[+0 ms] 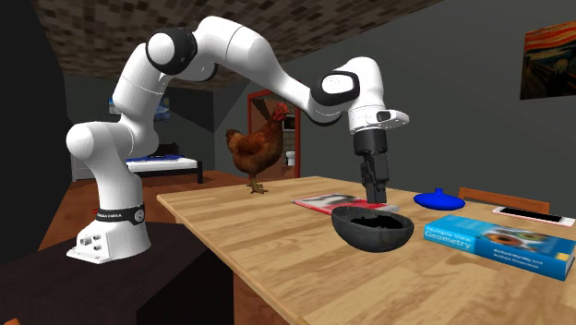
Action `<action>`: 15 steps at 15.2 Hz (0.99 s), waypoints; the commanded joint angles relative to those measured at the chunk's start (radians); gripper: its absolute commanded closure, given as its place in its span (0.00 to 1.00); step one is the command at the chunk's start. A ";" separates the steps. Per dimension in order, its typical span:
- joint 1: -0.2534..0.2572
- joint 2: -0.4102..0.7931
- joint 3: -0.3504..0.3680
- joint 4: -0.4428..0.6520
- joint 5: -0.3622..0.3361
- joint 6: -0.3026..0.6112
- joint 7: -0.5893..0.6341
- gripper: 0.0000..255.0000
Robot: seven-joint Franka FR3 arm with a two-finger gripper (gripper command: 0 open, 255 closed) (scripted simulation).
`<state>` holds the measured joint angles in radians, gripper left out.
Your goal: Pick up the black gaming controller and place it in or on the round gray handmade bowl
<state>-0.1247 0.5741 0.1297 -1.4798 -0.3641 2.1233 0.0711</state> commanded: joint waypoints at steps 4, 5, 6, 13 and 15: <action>0.000 0.000 0.000 0.000 0.000 0.000 0.000 0.00; 0.003 -0.016 0.003 0.007 0.004 -0.023 -0.003 0.00; 0.006 -0.032 0.007 0.015 0.009 -0.047 -0.005 0.00; 0.012 -0.057 0.012 0.034 0.016 -0.092 -0.010 0.00; 0.012 -0.057 0.012 0.034 0.016 -0.092 -0.010 0.00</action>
<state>-0.1131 0.5174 0.1419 -1.4459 -0.3480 2.0317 0.0608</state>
